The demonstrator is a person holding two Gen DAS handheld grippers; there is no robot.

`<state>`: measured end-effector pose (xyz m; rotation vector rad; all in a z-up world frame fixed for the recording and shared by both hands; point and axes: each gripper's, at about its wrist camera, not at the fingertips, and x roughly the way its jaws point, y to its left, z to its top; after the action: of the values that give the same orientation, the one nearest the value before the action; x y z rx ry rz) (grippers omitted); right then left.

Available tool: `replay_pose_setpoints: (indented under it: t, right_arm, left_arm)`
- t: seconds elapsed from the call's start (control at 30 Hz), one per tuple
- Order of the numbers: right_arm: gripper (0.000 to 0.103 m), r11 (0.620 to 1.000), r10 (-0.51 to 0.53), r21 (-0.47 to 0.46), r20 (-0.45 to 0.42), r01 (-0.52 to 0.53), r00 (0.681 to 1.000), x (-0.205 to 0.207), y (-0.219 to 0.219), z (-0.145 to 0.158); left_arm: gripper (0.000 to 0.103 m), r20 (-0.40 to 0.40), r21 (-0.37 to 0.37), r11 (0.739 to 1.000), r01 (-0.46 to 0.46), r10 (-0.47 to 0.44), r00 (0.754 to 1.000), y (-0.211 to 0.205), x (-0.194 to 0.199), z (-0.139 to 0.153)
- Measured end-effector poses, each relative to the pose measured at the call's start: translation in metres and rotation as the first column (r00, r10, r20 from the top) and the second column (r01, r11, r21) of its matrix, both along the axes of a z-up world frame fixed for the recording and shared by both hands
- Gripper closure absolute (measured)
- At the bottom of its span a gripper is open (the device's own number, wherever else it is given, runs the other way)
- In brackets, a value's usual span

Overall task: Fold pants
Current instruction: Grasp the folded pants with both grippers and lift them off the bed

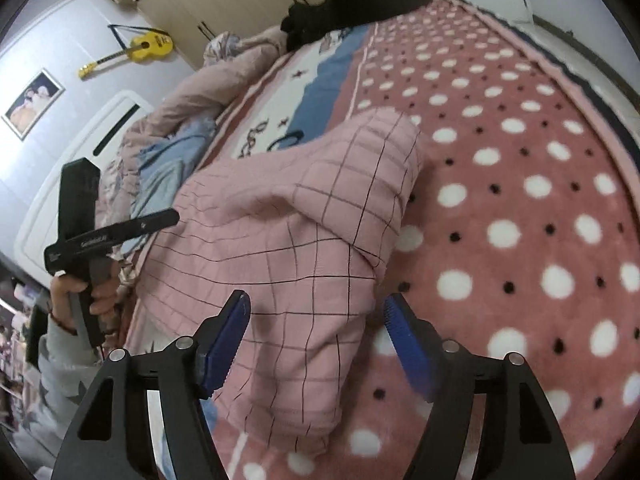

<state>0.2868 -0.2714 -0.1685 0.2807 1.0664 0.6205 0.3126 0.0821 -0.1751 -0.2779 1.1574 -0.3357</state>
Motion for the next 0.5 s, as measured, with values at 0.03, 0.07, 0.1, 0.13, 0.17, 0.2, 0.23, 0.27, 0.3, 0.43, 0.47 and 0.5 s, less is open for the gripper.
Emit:
replay_pose_setpoints:
  t: [0.03,0.07,0.1,0.13,0.17,0.2,0.23,0.27,0.3,0.43,0.47,0.5]
  right_arm:
    - [0.036,1.000,0.009,0.007,-0.008,-0.009,1.000,0.003,0.002,-0.003]
    - [0.036,1.000,0.018,0.015,-0.013,-0.018,1.000,0.005,0.005,-0.006]
    - [0.036,1.000,0.023,0.016,-0.014,-0.023,1.000,0.006,0.008,-0.007]
    - [0.036,0.999,0.036,0.018,-0.012,-0.036,0.999,0.007,0.012,-0.009]
    - [0.038,0.999,0.045,0.021,-0.012,-0.045,0.999,0.007,0.015,-0.010]
    - [0.040,0.998,0.051,0.027,-0.014,-0.050,0.999,0.008,0.017,-0.011]
    - [0.046,0.998,0.051,0.030,-0.022,-0.050,0.998,0.009,0.020,-0.013]
    - [0.052,0.998,0.051,0.028,-0.028,-0.050,0.998,0.009,0.022,-0.014]
    - [0.056,0.999,0.049,0.025,-0.028,-0.048,0.998,0.009,0.023,-0.014]
    - [0.076,0.998,0.034,0.045,-0.031,-0.032,0.999,0.006,0.024,-0.009]
    - [0.080,0.999,0.027,0.044,-0.022,-0.026,0.999,0.003,0.024,-0.006]
    - [0.083,0.999,0.024,0.040,-0.012,-0.023,1.000,0.001,0.023,-0.003]
  left_arm:
    - [0.021,-0.004,-0.014,1.000,0.002,-0.002,1.000,0.000,0.000,-0.004]
    - [0.020,-0.006,-0.045,0.999,0.005,-0.005,1.000,0.001,0.000,-0.008]
    - [0.021,-0.011,-0.088,0.996,0.009,-0.010,1.000,0.001,0.001,-0.011]
    - [0.021,-0.014,-0.120,0.993,0.011,-0.013,1.000,0.001,0.001,-0.013]
    - [0.023,-0.019,-0.148,0.989,0.017,-0.020,1.000,-0.002,0.001,-0.014]
    - [0.031,-0.021,-0.158,0.987,0.022,-0.026,0.999,-0.004,0.001,-0.014]
    - [0.037,-0.024,-0.161,0.987,0.026,-0.030,0.999,-0.008,0.000,-0.013]
    - [0.039,-0.020,-0.152,0.988,0.027,-0.031,0.999,-0.014,-0.002,-0.012]
    - [0.047,-0.015,-0.149,0.988,0.031,-0.034,0.999,-0.017,-0.003,-0.010]
    - [0.073,0.017,-0.148,0.988,0.032,-0.029,0.999,-0.020,-0.009,0.006]
    - [0.075,0.029,-0.148,0.988,0.032,-0.028,0.999,-0.019,-0.012,0.010]
    - [0.079,0.048,-0.147,0.988,0.035,-0.029,0.998,-0.018,-0.017,0.019]
